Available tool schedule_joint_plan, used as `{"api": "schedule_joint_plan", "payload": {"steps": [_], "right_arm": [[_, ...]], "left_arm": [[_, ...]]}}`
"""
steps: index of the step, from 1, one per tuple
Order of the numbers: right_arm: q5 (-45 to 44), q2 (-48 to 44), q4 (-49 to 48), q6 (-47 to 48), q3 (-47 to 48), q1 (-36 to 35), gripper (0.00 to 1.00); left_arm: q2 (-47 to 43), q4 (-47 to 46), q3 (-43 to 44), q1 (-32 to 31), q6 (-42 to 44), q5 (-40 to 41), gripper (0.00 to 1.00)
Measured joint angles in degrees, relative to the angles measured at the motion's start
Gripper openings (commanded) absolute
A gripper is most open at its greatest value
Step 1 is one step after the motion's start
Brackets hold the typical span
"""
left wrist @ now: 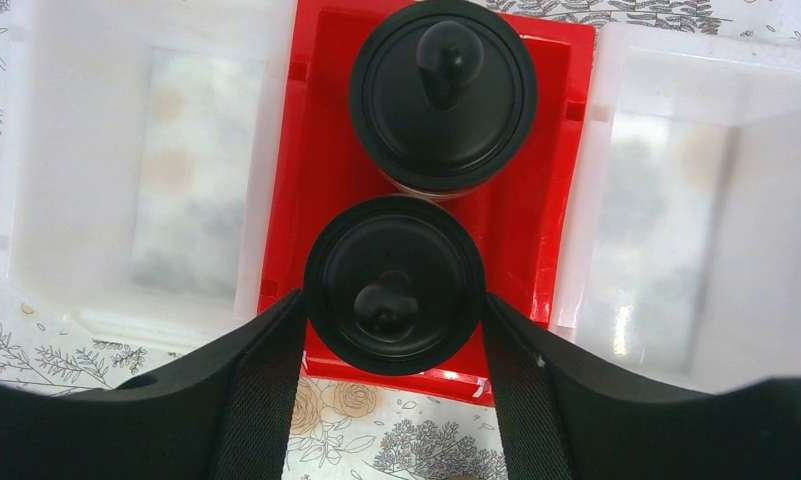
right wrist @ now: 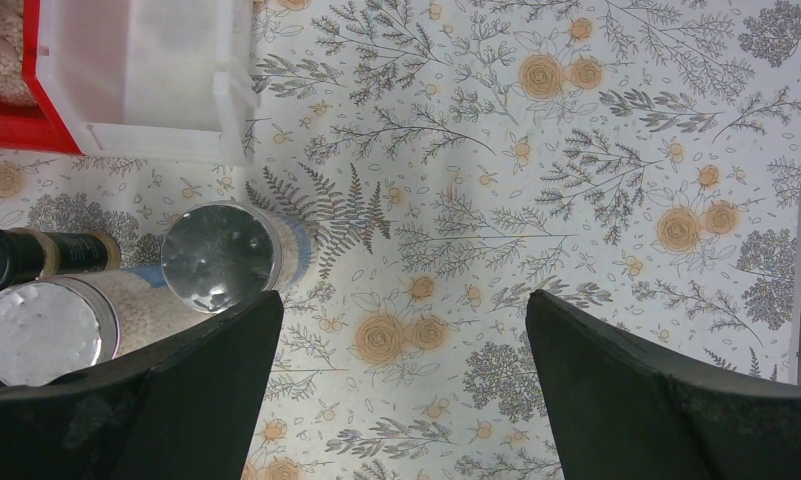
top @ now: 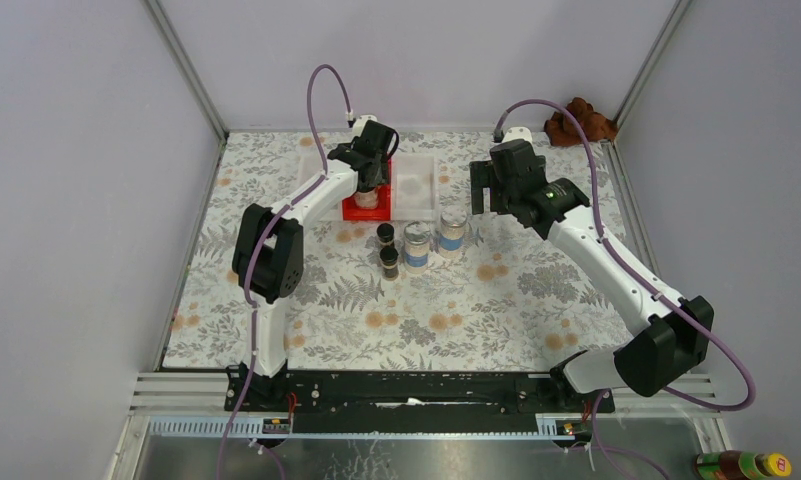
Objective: Organize the condiment bottles
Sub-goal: Place the bottle in the storage box.
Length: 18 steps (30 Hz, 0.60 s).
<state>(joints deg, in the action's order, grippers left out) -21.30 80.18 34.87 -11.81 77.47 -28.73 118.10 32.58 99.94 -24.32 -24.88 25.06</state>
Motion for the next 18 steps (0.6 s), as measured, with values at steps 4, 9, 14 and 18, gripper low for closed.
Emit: {"api": "schedule_joint_plan", "payload": {"steps": [4,9,14,18], "right_arm": [[0.00,0.00,0.00,0.00,0.00,0.00,1.00],[0.02,0.00,0.00,0.00,0.00,0.00,1.00],[0.02,0.00,0.00,-0.02,0.00,0.00,1.00],[0.02,-0.13,0.00,0.00,0.00,0.00,1.00]], "left_arm": [[0.00,0.00,0.00,0.00,-0.02,0.00,0.69],[0.00,-0.02,-0.17,0.00,-0.22,-0.24,0.75],[0.00,-0.02,-0.50,0.00,-0.50,-0.92,0.77],[0.00,0.00,-0.55,0.00,-0.52,-1.33,0.79]]}}
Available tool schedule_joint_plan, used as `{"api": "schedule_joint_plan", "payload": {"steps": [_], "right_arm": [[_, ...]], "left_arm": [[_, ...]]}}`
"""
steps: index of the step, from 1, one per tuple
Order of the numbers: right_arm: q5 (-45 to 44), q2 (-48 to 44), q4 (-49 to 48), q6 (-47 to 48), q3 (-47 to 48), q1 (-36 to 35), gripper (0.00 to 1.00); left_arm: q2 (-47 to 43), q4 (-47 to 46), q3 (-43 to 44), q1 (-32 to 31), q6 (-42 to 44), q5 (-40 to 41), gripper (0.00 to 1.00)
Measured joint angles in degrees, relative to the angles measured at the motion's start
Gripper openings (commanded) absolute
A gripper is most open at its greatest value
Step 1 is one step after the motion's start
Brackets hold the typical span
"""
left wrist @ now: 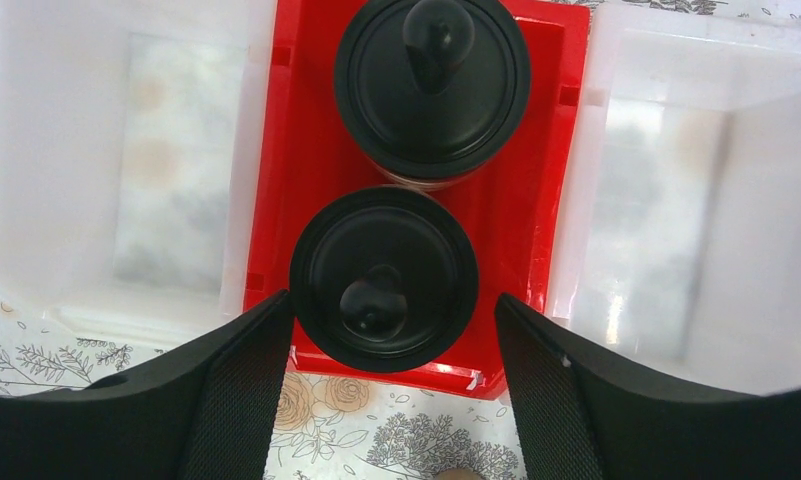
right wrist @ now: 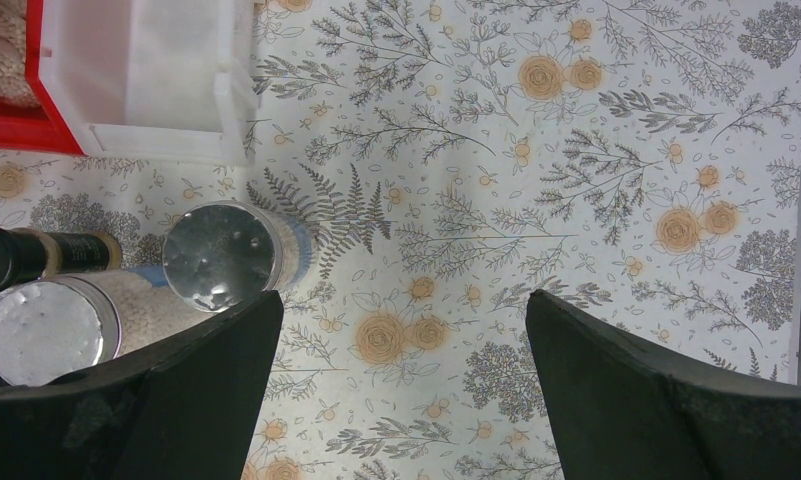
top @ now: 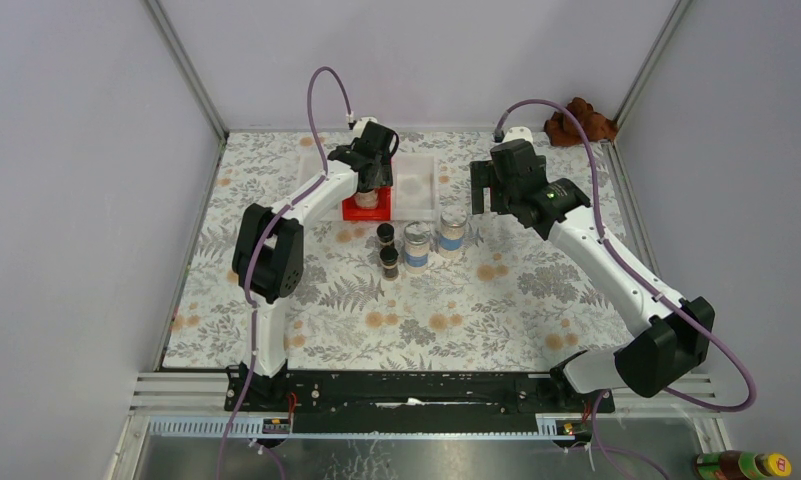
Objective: Organize the condiment bottles
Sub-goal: Place the bottle in the storage box.
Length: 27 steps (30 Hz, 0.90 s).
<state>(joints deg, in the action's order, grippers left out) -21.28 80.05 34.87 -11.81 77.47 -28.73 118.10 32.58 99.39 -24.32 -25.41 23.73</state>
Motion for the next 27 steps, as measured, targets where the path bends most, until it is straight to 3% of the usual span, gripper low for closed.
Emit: {"api": "schedule_joint_plan", "payload": {"steps": [14,27], "right_arm": [[0.28,-0.20,0.00,-0.02,0.02,0.00,1.00],[4.61,4.15,-0.02,-0.79,3.32,0.02,1.00]], "left_arm": [[-1.57,0.55,-0.31,0.00,-0.63,-0.26,0.87],[-19.89,1.31,-7.82,-0.90,-2.12,-0.44,0.91]]}}
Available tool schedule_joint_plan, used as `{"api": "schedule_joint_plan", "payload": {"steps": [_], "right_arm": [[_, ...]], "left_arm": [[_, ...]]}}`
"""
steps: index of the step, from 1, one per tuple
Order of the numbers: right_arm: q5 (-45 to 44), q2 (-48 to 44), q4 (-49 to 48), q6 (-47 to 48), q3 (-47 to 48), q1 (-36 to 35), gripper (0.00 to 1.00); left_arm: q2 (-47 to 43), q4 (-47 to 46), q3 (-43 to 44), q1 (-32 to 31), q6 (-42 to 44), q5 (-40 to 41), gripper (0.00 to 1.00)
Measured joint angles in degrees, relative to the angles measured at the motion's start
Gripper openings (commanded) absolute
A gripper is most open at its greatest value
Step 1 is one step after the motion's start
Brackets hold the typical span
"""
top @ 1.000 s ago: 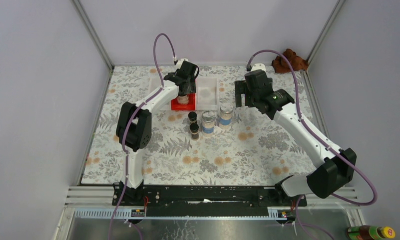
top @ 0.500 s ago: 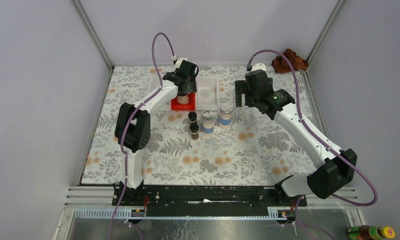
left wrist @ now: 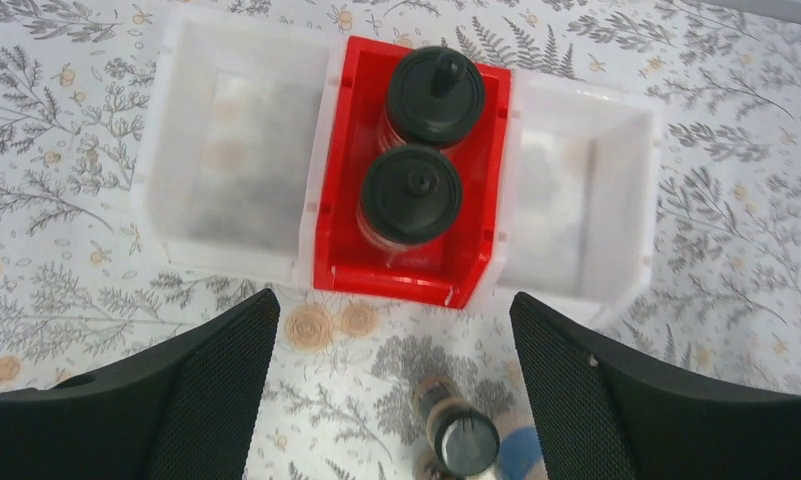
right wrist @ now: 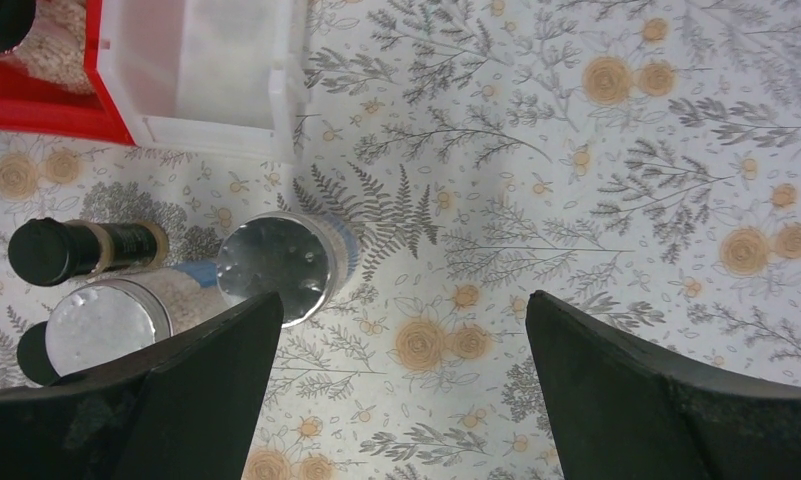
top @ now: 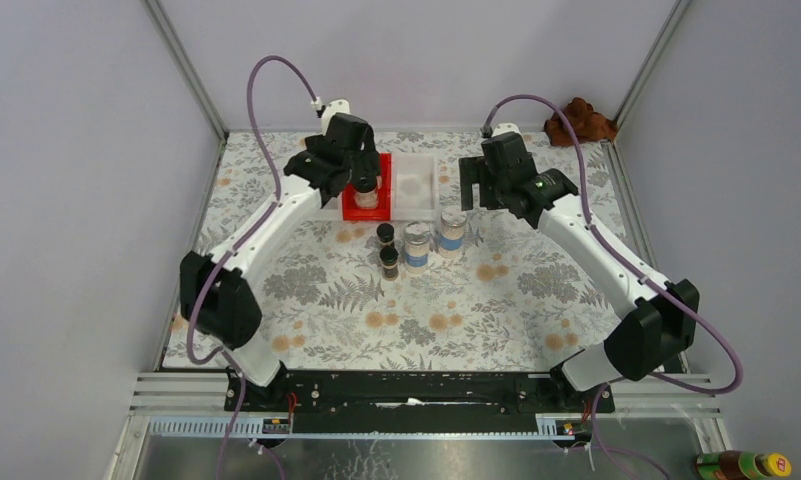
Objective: Organize the condiment bottles
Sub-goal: Pick up the bottle from the center of the board.
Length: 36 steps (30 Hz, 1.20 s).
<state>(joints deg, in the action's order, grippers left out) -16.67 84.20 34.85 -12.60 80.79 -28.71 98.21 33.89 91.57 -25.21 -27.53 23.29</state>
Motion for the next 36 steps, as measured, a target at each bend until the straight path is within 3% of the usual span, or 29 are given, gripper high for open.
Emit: {"api": "schedule_joint_plan", "payload": {"steps": [18,36], "right_arm": [[8.39,8.35,0.42,-0.48,3.67,-0.81,0.99],[11.04,10.60,2.16,0.02,4.55,-3.93,0.98]], "left_arm": [[-22.32,0.42,-15.61,-10.78,-3.06,-2.19,0.92],[-24.02,0.48,-18.01,-13.00,-3.89,-2.05,0.92]]}}
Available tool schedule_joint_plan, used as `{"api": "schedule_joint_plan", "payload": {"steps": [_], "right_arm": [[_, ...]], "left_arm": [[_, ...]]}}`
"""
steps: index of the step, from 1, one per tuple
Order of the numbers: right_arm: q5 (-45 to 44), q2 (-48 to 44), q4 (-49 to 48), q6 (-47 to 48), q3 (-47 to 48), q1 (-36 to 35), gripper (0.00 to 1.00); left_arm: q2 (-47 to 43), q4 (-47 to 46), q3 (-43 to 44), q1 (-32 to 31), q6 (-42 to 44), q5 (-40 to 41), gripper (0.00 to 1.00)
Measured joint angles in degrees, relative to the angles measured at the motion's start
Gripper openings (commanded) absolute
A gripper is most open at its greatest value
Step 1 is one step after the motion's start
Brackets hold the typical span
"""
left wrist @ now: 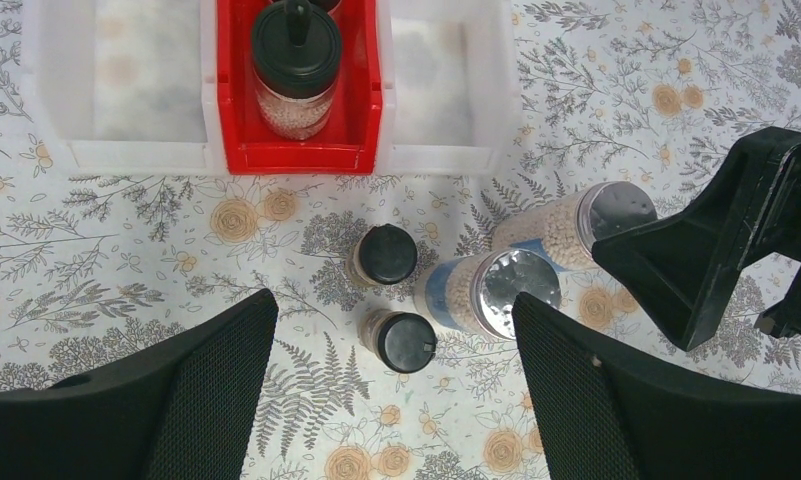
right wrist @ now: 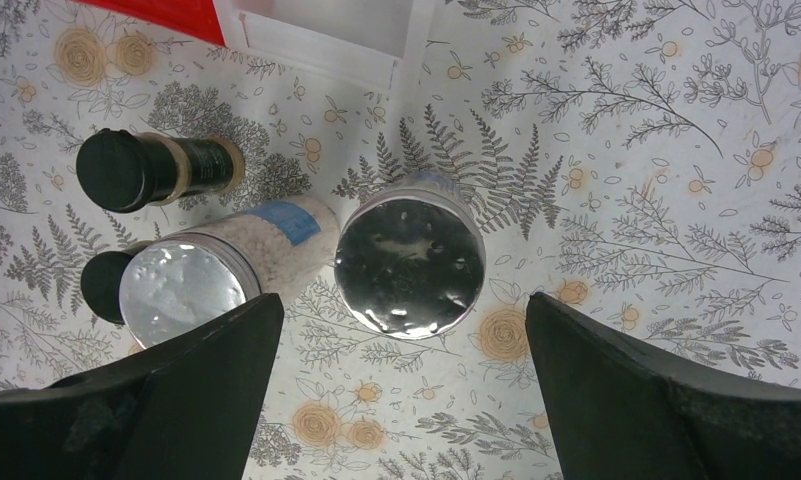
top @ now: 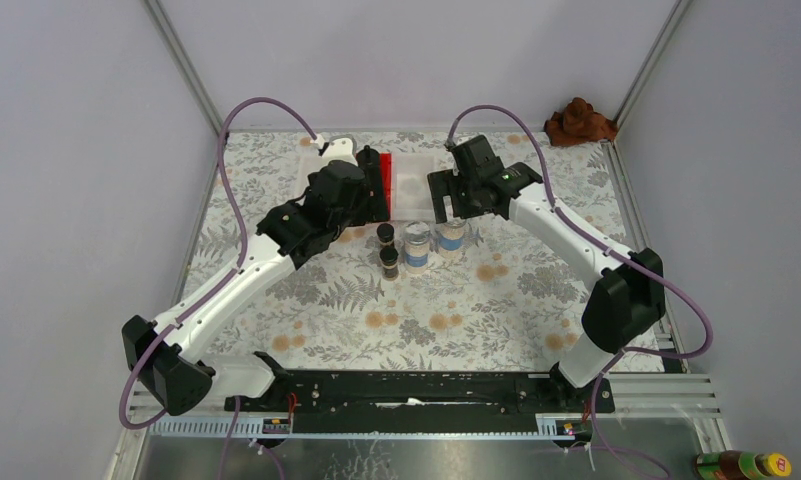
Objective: Organize the condiment bottles
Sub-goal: Pick up the bottle from the center of the board.
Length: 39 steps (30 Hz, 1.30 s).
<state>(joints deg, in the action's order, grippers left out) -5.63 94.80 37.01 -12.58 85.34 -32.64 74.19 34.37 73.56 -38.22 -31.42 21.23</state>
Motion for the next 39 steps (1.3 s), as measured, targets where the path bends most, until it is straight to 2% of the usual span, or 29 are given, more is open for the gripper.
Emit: {"api": "schedule_joint_plan", "payload": {"steps": [12,20,33,39], "right_arm": [[0.63,0.35,-0.09,0.37,-1.70,-0.04,0.98],[0.61,2.19,-0.68,0.39,-2.12,-0.04,0.95],[0.61,4.15,-1.84,0.79,-2.43,-0.04,0.81],[0.61,4.57,-2.40,0.81,-2.45,-0.04,0.69]], "left_arm": [[-0.02,0.09,-0.04,0.00,0.00,0.63,0.92],[-0.79,0.57,-0.22,0.00,0.00,0.76,0.92],[-2.14,1.49,-1.46,0.00,-0.02,0.81,0.92],[-2.64,1.62,-1.88,0.00,-0.04,0.81,0.92]]}}
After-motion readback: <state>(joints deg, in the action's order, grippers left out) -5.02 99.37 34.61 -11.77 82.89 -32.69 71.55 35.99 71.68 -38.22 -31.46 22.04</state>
